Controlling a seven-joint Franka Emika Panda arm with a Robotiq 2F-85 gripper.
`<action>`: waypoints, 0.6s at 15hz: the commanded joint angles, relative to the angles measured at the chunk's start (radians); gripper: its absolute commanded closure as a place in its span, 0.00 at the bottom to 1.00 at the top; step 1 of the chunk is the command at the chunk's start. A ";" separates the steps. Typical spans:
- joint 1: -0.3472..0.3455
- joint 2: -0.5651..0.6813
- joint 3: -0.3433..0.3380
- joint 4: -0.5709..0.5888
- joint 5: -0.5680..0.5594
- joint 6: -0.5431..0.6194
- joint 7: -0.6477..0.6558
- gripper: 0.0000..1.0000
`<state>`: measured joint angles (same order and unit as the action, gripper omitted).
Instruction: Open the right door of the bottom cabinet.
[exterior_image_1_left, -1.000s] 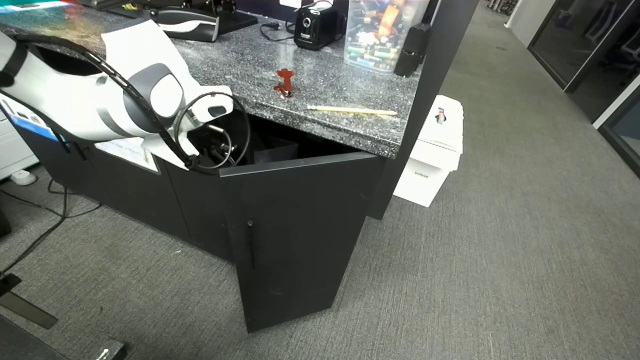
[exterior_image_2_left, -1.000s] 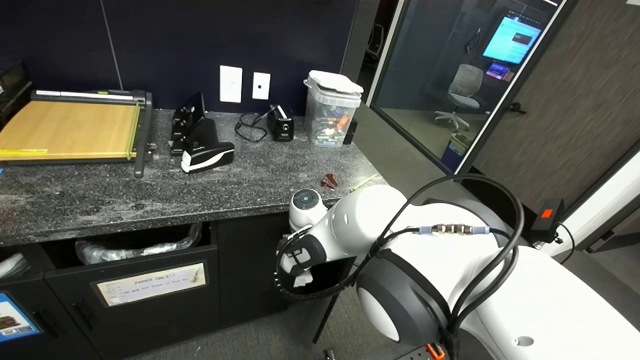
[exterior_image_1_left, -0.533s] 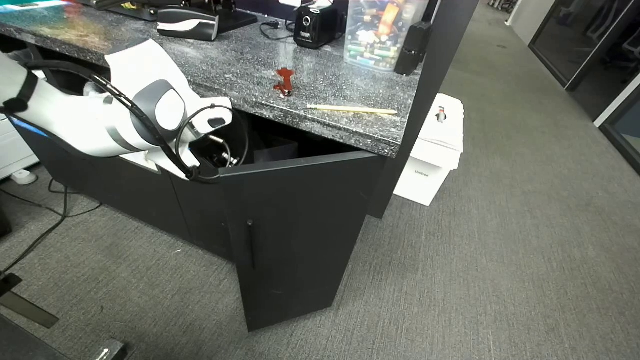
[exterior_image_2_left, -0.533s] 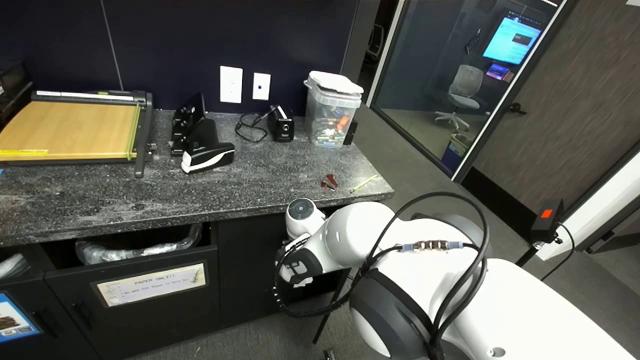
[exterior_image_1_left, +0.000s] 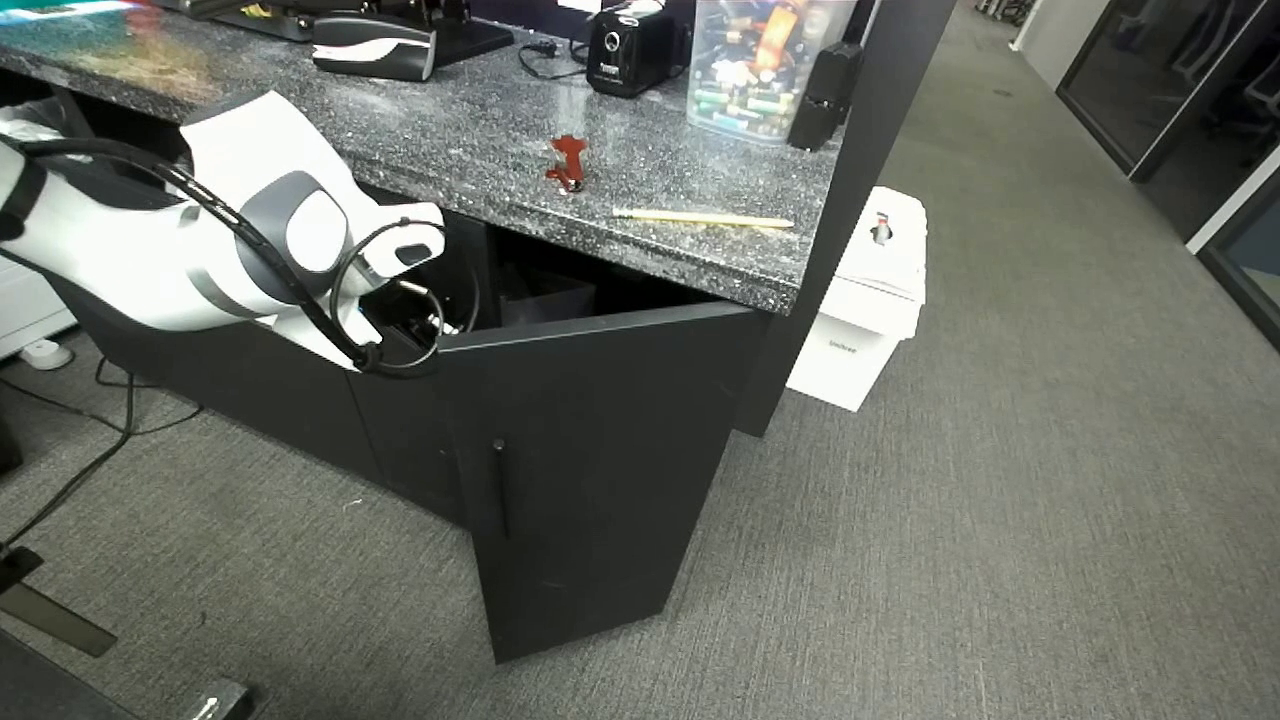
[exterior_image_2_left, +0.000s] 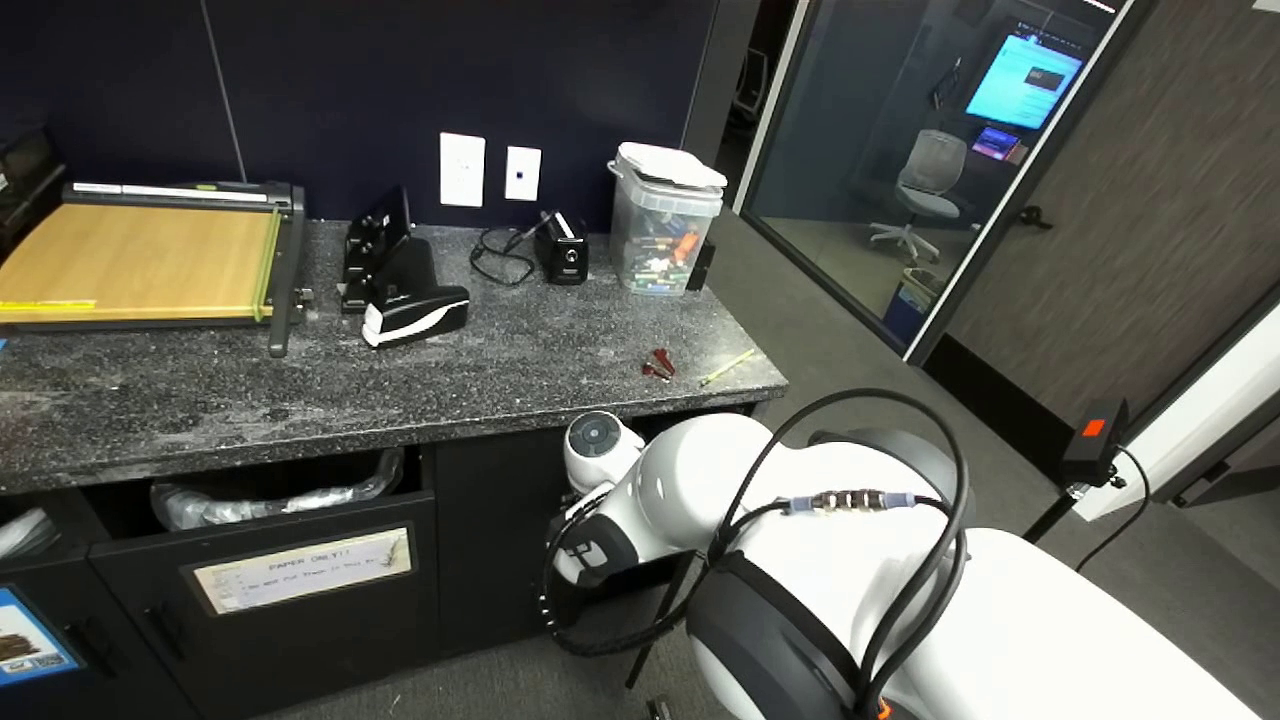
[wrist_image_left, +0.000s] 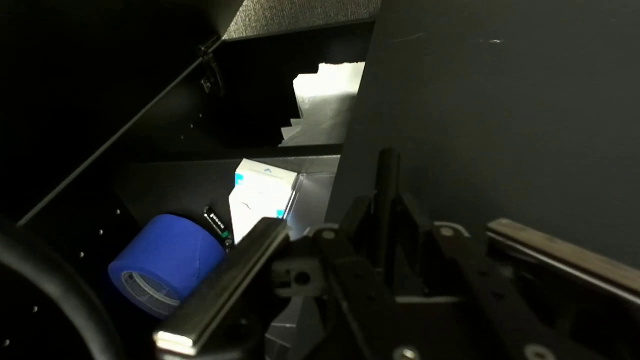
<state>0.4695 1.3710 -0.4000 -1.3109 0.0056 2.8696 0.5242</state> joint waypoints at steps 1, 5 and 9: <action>0.081 -0.162 0.062 -0.235 0.011 -0.092 0.016 0.95; 0.113 -0.288 0.102 -0.416 0.002 -0.094 0.058 0.95; 0.092 -0.448 0.213 -0.590 0.003 -0.102 -0.004 0.95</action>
<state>0.5696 1.0986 -0.2918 -1.7424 0.0060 2.8316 0.5916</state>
